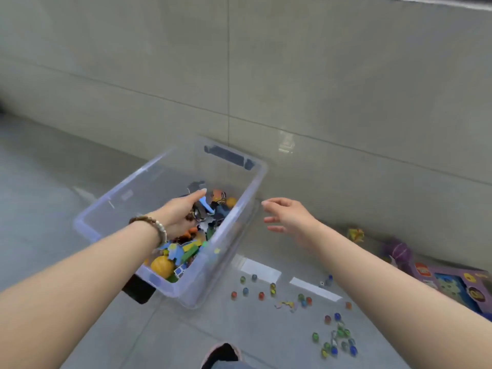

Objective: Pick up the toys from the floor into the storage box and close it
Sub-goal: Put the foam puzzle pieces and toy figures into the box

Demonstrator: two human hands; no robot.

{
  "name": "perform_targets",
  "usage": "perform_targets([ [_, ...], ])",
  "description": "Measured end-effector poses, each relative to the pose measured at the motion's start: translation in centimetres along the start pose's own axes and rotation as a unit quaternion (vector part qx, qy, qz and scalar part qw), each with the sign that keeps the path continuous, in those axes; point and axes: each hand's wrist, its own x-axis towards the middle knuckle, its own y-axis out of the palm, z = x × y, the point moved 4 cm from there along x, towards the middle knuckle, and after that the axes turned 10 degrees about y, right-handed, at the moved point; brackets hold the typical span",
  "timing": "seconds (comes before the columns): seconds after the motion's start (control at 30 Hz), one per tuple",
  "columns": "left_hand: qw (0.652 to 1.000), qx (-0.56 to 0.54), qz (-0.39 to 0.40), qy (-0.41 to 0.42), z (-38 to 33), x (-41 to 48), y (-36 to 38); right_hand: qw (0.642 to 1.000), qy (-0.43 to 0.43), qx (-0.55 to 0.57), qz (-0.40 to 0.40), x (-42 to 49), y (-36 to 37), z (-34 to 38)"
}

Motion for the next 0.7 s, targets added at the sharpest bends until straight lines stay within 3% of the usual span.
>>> perform_targets([
  [0.1,0.994,0.076,0.050,-0.062,1.1,0.2,-2.4,0.999,0.032,0.003,0.009,-0.2,0.6,-0.6],
  [0.2,0.994,0.109,0.030,-0.007,0.0,-0.8,-1.0,0.998,0.055,-0.024,0.017,-1.8,-1.6,-1.4],
  [0.47,0.964,0.174,0.194,0.061,-2.6,-6.7,13.2,0.995,0.067,-0.019,-0.076,-11.1,-16.7,-4.3],
  [0.7,0.878,0.311,0.361,-0.034,10.5,-10.7,22.2,0.976,0.166,0.037,-0.132,-15.7,-25.0,-18.1],
])
